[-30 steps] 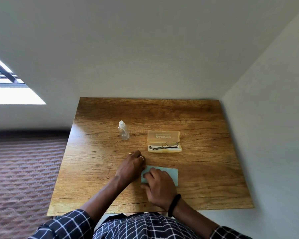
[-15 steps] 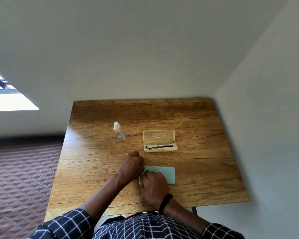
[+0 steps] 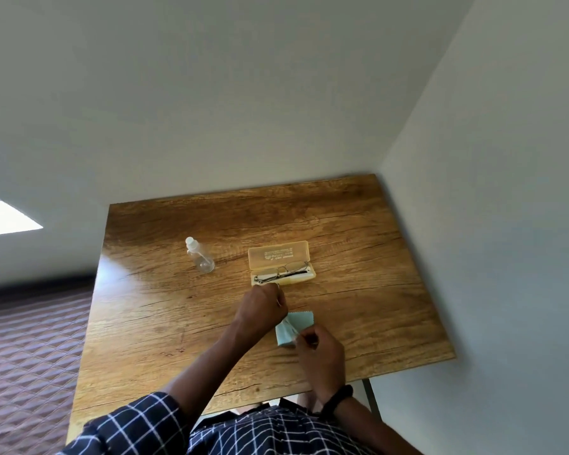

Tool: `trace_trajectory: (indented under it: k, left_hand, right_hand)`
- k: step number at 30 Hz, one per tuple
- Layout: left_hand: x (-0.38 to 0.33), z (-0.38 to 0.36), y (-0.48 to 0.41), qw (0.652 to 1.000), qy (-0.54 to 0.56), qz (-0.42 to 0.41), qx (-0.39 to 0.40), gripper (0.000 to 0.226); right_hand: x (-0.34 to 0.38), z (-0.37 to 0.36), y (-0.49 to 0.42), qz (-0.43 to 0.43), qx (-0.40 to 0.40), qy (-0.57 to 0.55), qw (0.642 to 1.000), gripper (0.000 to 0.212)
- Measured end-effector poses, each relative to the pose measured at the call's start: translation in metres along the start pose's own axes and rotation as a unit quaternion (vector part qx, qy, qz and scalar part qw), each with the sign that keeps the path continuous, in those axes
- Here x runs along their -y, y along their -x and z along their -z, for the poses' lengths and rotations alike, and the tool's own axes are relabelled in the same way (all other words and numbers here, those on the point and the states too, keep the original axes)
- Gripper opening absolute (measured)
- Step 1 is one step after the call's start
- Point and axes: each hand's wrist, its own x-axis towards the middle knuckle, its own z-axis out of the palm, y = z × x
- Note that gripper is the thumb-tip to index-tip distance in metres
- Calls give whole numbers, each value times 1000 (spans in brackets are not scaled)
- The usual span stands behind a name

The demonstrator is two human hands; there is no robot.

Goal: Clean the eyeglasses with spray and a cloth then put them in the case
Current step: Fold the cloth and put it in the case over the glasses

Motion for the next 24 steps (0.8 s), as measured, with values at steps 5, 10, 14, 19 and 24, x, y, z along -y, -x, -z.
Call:
trace_trajectory:
  k: [5, 10, 14, 19, 24]
  left_hand:
    - [-30, -16, -12, 999, -31, 12, 34, 9]
    - [-47, -27, -19, 992, -113, 3, 52, 18]
    - [-50, -34, -22, 990, -129, -10, 54, 19]
    - [-47, -35, -23, 997, -77, -22, 21, 23]
    - [-19, -28, -10, 999, -11, -23, -40, 17]
  right_hand:
    - [-14, 16, -4, -21, -18, 18, 999, 11]
    - [-23, 24, -7, -16, -16, 59, 998, 14]
    - [-27, 26, -10, -14, -7, 80, 997, 15]
    - [-30, 30, -13, -10, -1, 102, 995, 10]
    - [-37, 32, -13, 47, -33, 122, 991, 9]
